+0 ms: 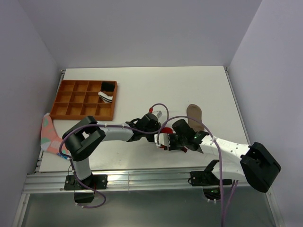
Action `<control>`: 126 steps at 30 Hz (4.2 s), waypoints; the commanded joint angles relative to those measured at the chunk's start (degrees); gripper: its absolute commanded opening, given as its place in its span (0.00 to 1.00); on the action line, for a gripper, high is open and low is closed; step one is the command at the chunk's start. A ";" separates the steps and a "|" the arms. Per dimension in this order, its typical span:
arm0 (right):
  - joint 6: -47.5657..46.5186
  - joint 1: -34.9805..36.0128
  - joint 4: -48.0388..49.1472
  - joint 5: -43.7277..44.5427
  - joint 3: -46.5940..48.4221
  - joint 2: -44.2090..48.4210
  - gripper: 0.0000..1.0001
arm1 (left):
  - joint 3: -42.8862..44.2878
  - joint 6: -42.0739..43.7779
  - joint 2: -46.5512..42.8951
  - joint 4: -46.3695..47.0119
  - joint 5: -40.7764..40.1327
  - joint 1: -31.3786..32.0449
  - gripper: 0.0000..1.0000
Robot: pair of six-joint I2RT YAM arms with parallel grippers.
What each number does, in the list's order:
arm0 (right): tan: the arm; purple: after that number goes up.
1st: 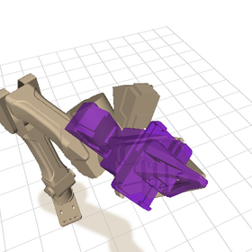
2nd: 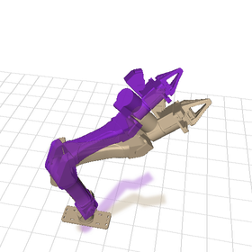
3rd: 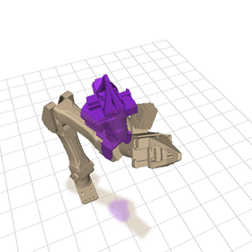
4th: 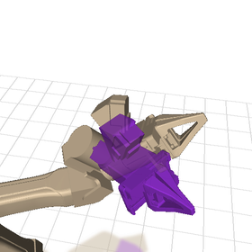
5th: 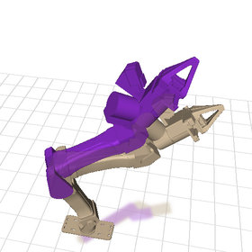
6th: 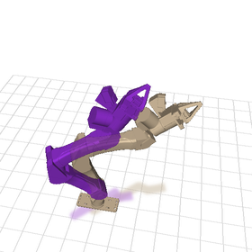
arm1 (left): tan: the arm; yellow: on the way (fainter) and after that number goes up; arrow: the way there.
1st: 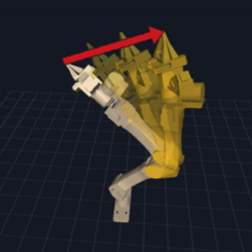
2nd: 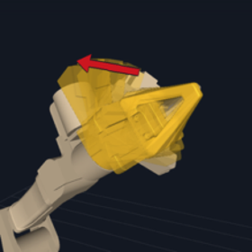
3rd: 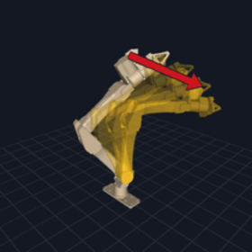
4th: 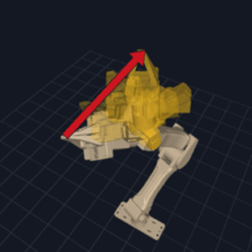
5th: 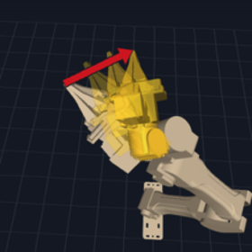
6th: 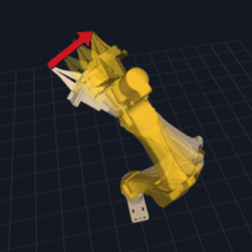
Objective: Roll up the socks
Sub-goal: Roll the sock at the center of the board.
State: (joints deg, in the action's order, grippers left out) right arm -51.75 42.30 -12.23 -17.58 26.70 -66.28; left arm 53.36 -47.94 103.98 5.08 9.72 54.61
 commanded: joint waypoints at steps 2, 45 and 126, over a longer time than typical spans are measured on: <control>0.42 1.29 2.47 2.02 -1.30 -1.83 0.35 | -1.95 -0.13 2.28 -6.05 0.39 0.41 0.00; 1.56 1.99 3.79 4.31 -2.62 -4.47 0.13 | 0.68 0.13 2.62 -2.18 -2.86 -7.59 0.41; 17.56 1.11 -47.88 -23.11 60.57 -62.91 0.08 | -35.17 -15.96 -28.13 9.95 -16.31 -13.12 0.00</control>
State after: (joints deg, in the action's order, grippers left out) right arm -33.93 43.03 -59.27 -47.94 87.44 -125.01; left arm 19.44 -65.19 76.58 16.36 -2.74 41.67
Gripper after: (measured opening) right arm 0.243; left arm 0.018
